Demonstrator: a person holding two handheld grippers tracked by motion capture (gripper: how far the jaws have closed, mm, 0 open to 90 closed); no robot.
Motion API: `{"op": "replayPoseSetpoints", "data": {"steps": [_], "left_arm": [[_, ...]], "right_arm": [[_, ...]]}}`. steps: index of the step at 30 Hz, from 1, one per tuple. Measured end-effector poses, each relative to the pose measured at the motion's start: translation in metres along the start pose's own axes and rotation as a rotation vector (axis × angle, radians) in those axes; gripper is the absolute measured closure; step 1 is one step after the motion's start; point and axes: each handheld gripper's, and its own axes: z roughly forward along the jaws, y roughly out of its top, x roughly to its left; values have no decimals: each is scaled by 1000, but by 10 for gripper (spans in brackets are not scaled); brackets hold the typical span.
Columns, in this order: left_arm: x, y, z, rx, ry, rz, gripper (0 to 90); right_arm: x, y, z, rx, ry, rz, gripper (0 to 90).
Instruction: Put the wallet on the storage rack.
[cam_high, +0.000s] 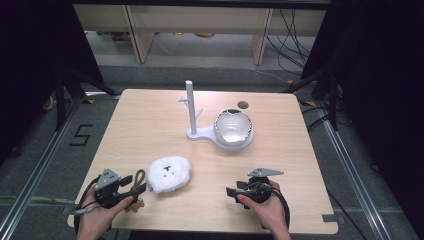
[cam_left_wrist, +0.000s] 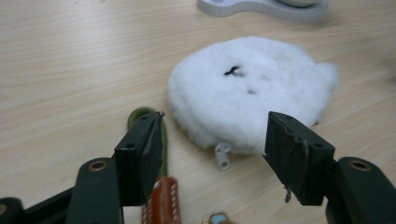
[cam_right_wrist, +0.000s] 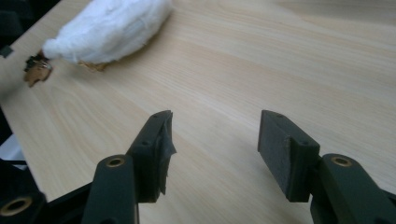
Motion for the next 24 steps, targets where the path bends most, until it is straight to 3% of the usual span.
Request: {"op": "replayPoseSetpoints", "data": {"steps": [3,5,6,10,12,13,17,22,23,24], "left_arm": [[-2,12,8,-1,-23,3,361],[-1,20,16,44,-30,15,357],[1,27,22,98,-19,45,355],[5,39,31,135,-23,61,366],[10,49,35,188,-33,95,367],[14,56,38,203,-45,114,369],[19,66,46,235,-55,110,373],[21,69,55,252,-87,92,376],[22,70,59,249,-80,90,378],[23,71,62,266,-86,93,379]], "right_arm": [[-1,0,-4,-5,-10,16,472],[-3,1,-7,-6,-20,17,476],[-4,2,-12,8,-35,29,479],[-2,4,-18,49,-54,46,488],[2,6,-20,83,-64,71,495],[1,8,-22,103,-85,45,498],[0,8,-23,121,-117,44,500],[-1,7,-23,98,-89,52,498],[-4,7,-23,111,-77,31,497],[-3,7,-24,110,-90,53,497]]}}
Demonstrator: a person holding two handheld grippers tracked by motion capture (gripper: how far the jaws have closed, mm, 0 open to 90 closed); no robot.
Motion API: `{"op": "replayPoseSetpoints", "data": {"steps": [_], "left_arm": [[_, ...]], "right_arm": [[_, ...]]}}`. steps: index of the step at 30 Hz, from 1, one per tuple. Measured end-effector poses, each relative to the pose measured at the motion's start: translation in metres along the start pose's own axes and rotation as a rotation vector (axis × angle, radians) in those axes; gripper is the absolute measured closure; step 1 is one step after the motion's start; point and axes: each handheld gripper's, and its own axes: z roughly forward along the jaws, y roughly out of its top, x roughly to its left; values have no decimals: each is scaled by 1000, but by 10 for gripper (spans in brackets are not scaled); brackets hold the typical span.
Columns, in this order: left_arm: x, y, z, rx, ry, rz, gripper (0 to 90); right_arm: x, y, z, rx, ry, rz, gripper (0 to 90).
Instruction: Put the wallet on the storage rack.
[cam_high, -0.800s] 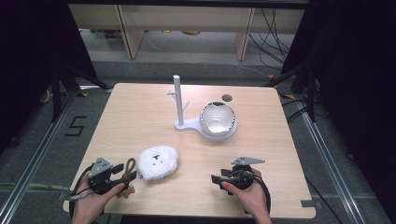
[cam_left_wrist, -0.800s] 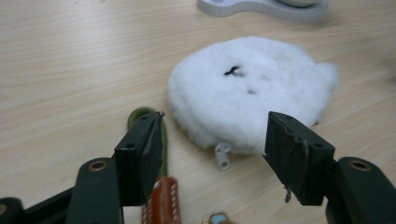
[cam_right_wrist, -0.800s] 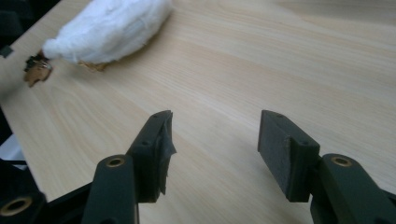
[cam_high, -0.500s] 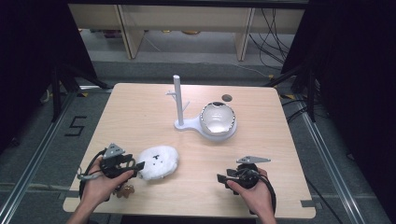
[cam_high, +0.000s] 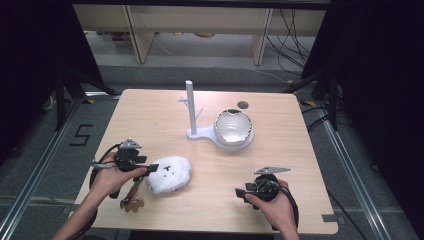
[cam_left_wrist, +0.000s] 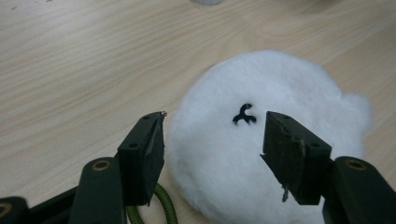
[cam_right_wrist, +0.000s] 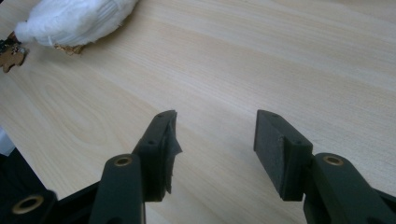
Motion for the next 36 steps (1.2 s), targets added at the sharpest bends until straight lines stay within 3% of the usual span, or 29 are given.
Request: {"op": "replayPoseSetpoints", "data": {"steps": [1,4,5,7,9,11,13,14,17,19,20,21,23,25,28,36], "left_arm": [[1,3,4,31,0,3,380],[3,6,9,45,-8,19,381],[3,8,10,62,-15,30,383],[5,11,14,67,-23,37,394],[7,14,18,88,-19,50,404],[7,15,19,90,-21,60,409],[8,16,21,101,-25,66,412],[9,17,22,127,-22,72,415],[10,16,24,137,-27,76,417],[11,16,27,166,-26,91,418],[11,16,27,178,-30,94,419],[10,16,28,184,-30,96,418],[9,16,31,218,-44,110,416],[8,16,36,243,-47,115,411],[8,16,41,257,-50,106,405],[10,15,47,268,-66,68,434]], "right_arm": [[-1,1,0,10,1,-5,496],[0,1,0,3,3,19,495],[-1,1,1,-18,15,-17,494],[-2,1,2,-38,28,-11,494],[-2,2,0,5,23,-14,492],[0,1,0,-12,10,3,490],[0,2,-1,5,31,-7,485],[0,3,0,2,33,-6,485],[1,3,1,-9,32,-3,485],[1,4,2,-3,39,-11,485],[2,3,3,-2,41,8,484],[1,4,3,5,50,-18,484],[3,4,4,5,44,-11,484],[1,3,7,-2,107,-3,483],[2,3,7,1,122,-1,482],[2,2,10,12,109,-16,471]]}}
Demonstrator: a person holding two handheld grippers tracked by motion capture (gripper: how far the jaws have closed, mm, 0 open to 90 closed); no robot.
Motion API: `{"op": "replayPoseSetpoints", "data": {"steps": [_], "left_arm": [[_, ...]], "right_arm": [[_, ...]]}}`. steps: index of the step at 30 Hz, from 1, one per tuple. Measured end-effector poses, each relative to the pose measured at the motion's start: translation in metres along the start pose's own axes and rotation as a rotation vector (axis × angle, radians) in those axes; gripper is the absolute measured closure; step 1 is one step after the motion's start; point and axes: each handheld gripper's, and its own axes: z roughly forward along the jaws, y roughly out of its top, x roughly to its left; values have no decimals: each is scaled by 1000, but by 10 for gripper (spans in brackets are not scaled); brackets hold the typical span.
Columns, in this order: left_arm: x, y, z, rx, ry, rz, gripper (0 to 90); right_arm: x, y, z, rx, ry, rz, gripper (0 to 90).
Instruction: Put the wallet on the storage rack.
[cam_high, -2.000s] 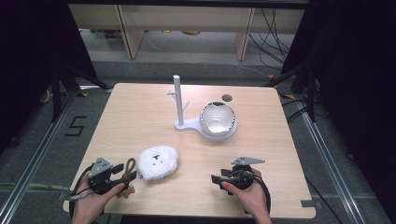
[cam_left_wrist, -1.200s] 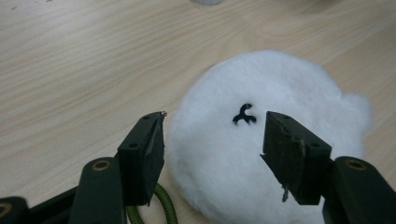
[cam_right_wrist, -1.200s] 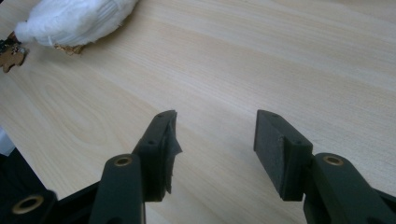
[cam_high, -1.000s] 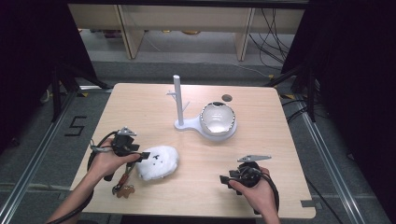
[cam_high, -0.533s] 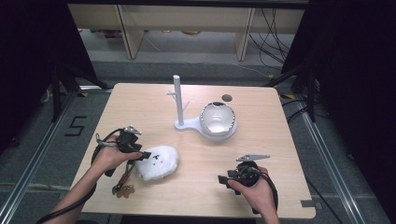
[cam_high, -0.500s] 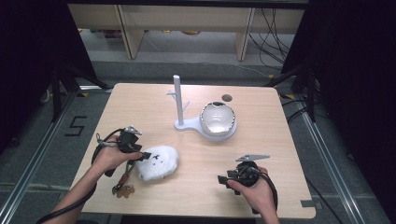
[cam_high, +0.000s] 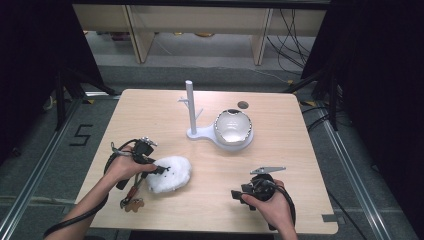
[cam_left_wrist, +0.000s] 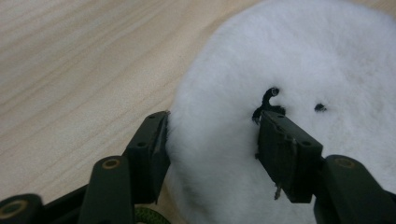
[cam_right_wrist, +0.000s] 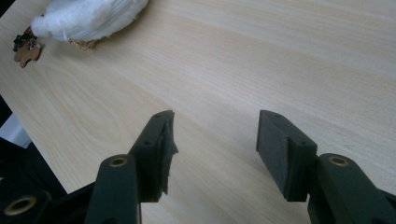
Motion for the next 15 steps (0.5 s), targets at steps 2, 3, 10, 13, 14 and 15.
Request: {"op": "replayPoseSetpoints", "data": {"steps": [2,3,10,13,14,15], "left_arm": [[-1,-1,1,-5,7,-12,454],[0,-2,1,0,5,-6,461],[-2,-6,3,-36,25,-1,566],[-4,-9,1,-65,55,50,677],[-8,-12,1,-100,83,83,763],[-8,-12,1,-100,83,83,774]], "right_arm": [[-1,0,1,2,17,-3,471],[-1,0,1,2,20,-3,471],[-1,-1,3,9,20,7,470],[-1,-2,3,7,19,5,471],[-1,-2,3,5,17,3,467],[-1,-2,3,1,19,-5,467]]}}
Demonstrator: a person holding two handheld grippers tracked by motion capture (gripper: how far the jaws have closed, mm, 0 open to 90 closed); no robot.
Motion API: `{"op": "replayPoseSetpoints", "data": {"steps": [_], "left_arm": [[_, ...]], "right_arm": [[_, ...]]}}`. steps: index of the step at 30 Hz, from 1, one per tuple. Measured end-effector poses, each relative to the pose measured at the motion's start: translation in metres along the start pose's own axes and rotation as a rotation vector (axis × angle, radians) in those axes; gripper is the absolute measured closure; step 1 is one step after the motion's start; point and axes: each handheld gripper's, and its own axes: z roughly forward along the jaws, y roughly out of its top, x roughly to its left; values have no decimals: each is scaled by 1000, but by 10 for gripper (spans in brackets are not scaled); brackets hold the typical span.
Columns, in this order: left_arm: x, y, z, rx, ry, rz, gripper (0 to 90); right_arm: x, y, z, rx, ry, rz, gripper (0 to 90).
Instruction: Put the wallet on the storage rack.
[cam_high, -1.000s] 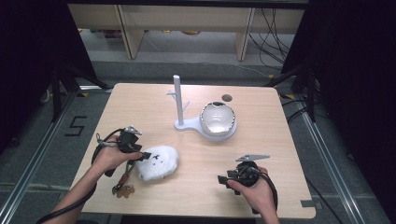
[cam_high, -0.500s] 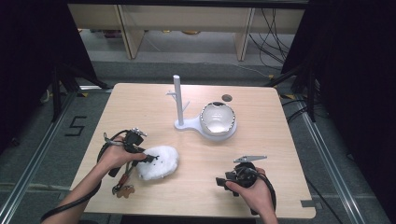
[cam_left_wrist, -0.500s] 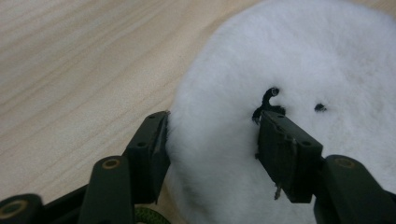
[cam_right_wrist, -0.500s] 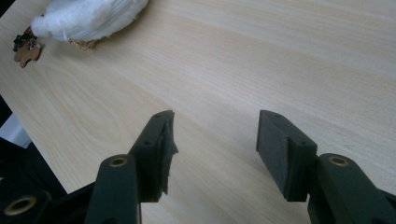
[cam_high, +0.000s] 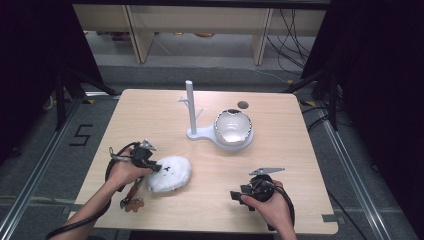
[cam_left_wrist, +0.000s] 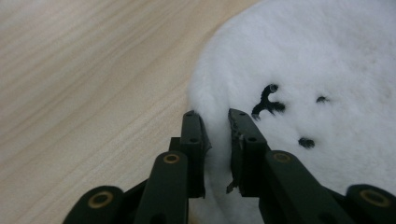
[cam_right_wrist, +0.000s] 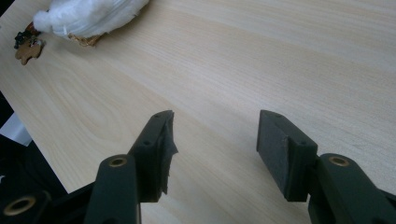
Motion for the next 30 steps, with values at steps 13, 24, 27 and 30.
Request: {"op": "replayPoseSetpoints", "data": {"steps": [13,24,27,30], "left_arm": [[-3,-8,-16,-107,-10,-9,831],[-27,-1,-65,-298,5,84,839],[-31,3,-73,-324,13,102,839],[-36,10,-82,-362,10,123,839]], "right_arm": [[2,-1,2,0,-63,1,468],[9,8,-5,-81,-49,-2,477],[10,11,-4,-107,-48,-9,477],[12,17,-6,-143,-53,-39,477]]}}
